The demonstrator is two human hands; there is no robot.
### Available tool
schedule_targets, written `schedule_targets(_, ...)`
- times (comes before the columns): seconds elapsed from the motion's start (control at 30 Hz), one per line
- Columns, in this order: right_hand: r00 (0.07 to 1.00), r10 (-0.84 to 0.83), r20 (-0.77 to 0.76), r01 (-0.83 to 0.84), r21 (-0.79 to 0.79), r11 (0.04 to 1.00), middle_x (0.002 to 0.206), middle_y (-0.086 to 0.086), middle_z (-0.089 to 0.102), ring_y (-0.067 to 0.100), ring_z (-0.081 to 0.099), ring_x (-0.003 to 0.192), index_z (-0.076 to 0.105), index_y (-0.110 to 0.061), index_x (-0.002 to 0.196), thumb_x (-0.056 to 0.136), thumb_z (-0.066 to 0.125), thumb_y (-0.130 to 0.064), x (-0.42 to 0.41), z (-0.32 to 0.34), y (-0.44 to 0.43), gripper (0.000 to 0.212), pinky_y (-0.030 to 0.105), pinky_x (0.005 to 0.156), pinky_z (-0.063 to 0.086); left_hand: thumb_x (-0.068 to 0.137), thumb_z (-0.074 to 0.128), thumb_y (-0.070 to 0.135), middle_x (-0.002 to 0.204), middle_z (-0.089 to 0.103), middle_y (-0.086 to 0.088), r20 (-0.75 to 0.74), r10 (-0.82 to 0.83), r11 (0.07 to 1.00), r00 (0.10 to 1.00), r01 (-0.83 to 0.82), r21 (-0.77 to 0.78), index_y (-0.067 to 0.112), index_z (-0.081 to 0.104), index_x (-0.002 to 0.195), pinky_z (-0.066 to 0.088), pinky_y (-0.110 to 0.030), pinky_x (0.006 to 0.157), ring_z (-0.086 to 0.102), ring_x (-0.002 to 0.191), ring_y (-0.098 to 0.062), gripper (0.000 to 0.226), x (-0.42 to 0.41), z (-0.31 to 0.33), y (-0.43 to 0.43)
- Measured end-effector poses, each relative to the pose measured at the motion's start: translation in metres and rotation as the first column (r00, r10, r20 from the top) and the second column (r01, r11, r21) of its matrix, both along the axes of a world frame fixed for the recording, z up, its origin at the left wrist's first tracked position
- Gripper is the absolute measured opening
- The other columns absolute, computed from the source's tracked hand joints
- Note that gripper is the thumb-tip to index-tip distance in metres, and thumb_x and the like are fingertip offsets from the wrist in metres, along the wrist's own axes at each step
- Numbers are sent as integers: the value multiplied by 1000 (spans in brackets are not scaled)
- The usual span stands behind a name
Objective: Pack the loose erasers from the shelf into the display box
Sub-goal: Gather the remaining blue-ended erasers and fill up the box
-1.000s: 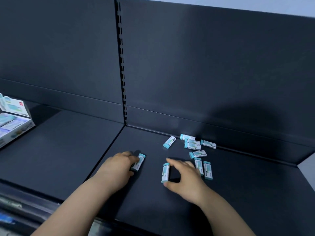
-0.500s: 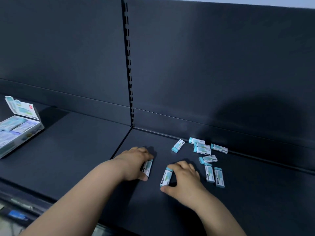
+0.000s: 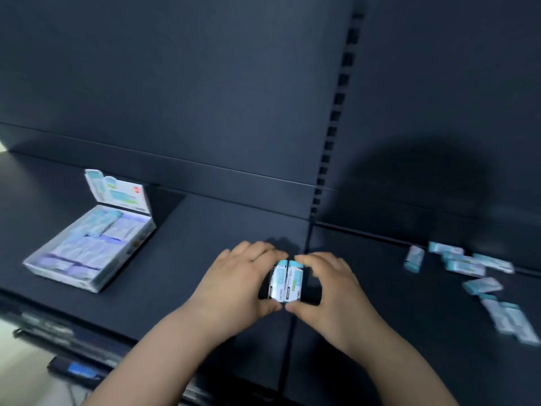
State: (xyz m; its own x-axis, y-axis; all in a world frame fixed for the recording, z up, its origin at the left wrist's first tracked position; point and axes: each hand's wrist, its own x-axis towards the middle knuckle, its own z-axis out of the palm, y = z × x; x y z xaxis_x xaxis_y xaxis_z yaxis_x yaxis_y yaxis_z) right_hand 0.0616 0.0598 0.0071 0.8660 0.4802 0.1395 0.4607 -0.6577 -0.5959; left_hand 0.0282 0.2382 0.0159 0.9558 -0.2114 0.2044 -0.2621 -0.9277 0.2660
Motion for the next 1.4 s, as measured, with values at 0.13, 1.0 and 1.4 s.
schedule_targets(0.13,1000,-12,-8,13,42,999,109,-40,31,-7,30,110,46,-39,122,66,74,-37,-14,3,93,63,26,103,29,61,76,49,121,53,16,47,-5,1000,999,4,16,35,51,124,35,-28,85,47,111,-11,69,-15,10,93)
schedule_targets(1.0,995,49,-84,-44,51,998,112,-43,24,-12,23,114,37,-39,132,72,66,-46,-5,13,270,67,15,102,21,49,64,65,97,66,12,51,190,959,980,-197,202,27,68,104,45,-27,63,61,86,-11,67,-41,7,309)
schedule_targets(1.4,998,-50,32,51,-36,998,137,-20,34,1,21,128,36,-34,136,78,65,-46,5,2,367,66,17,106,12,40,74,69,96,62,16,-31,-73,987,997,77,140,33,66,104,44,-20,65,58,88,-5,74,-20,1,366)
